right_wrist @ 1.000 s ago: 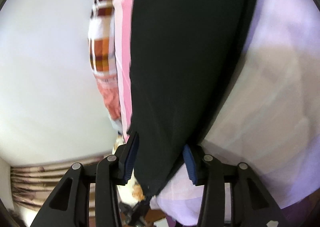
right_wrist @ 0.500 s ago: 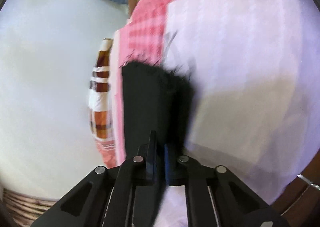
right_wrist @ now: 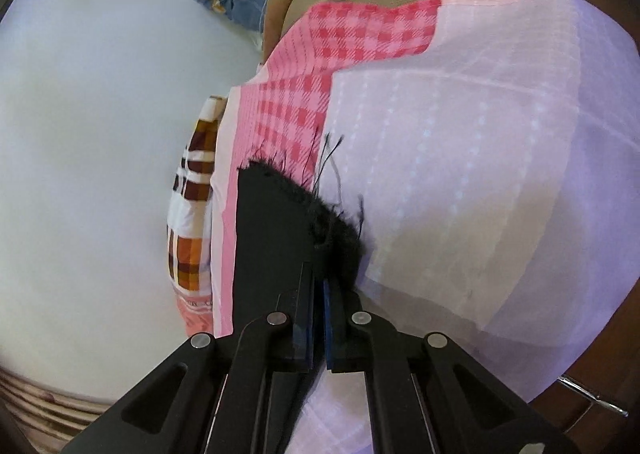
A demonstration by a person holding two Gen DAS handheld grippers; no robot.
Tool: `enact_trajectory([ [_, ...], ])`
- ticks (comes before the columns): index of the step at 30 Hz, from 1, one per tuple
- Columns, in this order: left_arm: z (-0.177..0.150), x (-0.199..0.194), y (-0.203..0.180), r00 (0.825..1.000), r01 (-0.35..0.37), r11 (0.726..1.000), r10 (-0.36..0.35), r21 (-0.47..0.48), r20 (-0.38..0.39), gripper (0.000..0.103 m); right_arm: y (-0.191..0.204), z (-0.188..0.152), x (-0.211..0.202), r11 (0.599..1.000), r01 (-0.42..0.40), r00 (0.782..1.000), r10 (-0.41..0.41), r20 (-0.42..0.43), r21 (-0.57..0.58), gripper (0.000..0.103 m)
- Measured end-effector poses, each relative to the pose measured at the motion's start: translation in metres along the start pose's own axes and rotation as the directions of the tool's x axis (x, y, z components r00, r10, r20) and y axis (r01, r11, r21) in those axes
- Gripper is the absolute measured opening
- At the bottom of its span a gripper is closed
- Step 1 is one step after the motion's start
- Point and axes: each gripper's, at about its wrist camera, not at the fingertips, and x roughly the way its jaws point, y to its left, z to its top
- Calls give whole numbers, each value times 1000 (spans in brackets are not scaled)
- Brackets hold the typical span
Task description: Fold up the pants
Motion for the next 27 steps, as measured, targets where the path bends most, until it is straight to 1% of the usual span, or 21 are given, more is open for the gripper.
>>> enact_trajectory([
  [1,-1,0,0,1000,8,1000,-8,-6,-5,57,4,1,-4,999,27,999,-27,23,-17,4],
  [2,-2,-1,0,1000,1,1000,-1,-10,-6,62,7,0,-8,998,58,998,-57,41,-31,8],
  [4,-3,-4,-1,1000,-15,1000,15,-7,5,62,21,0,-19,990,129,987,-122,103,-59,11],
  [6,-3,-9,-2,999,-22,1000,23,-4,23,62,38,-3,-26,986,131,985,-119,124,-100,12],
  [8,-2,-18,-3,996,-59,998,60,-5,64,64,58,-13,-24,981,111,990,-95,103,-161,19],
  [9,-1,-21,-3,994,-69,998,69,-6,79,66,77,-23,-15,973,86,995,-72,70,-214,23],
  [11,3,-29,-2,990,-68,998,70,-15,122,68,104,-49,5,958,-3,1000,-4,-23,-286,35],
  [12,4,-32,-1,988,-65,998,67,-19,137,69,120,-70,21,941,-50,995,18,-98,-336,35],
  [13,4,-34,-1,987,-64,998,66,-23,149,69,140,-88,40,912,-105,982,32,-188,-397,35],
  [14,4,-36,-1,986,-56,998,59,-22,158,70,160,-109,61,875,-170,957,37,-287,-454,35],
  [15,5,-36,-2,986,-42,999,44,-13,163,72,181,-137,85,826,-246,916,26,-401,-508,35],
  [16,5,-36,-3,986,-38,999,39,-7,164,72,195,-160,103,787,-295,882,6,-471,-542,35],
  [17,4,-33,-6,986,-41,999,39,8,165,73,215,-191,126,723,-354,839,-35,-543,-593,35],
  [18,3,-29,-9,986,-43,999,39,23,160,73,231,-217,146,658,-397,810,-77,-582,-639,35],
  [19,2,-26,-11,988,-43,998,37,35,150,73,246,-241,165,584,-427,793,-125,-596,-690,35],
  [20,2,-21,-13,990,-47,998,40,47,135,73,255,-256,177,530,-442,786,-159,-597,-723,36],
  [21,1,-18,-15,991,-55,997,47,55,128,73,269,-277,200,457,-475,767,-204,-608,-752,36],
  [23,0,-14,-20,988,-87,993,75,82,136,73,285,-303,234,376,-531,727,-258,-637,-759,36],
  [24,-1,-15,-21,987,-93,992,80,89,143,73,291,-314,249,333,-545,718,-288,-633,-769,36],
  [25,-1,-16,-22,984,-100,990,83,99,158,73,296,-322,263,304,-557,708,-313,-633,-773,36],
  [27,1,-16,-22,979,-121,987,101,105,175,73,301,-334,284,276,-583,680,-350,-645,-764,36],
])
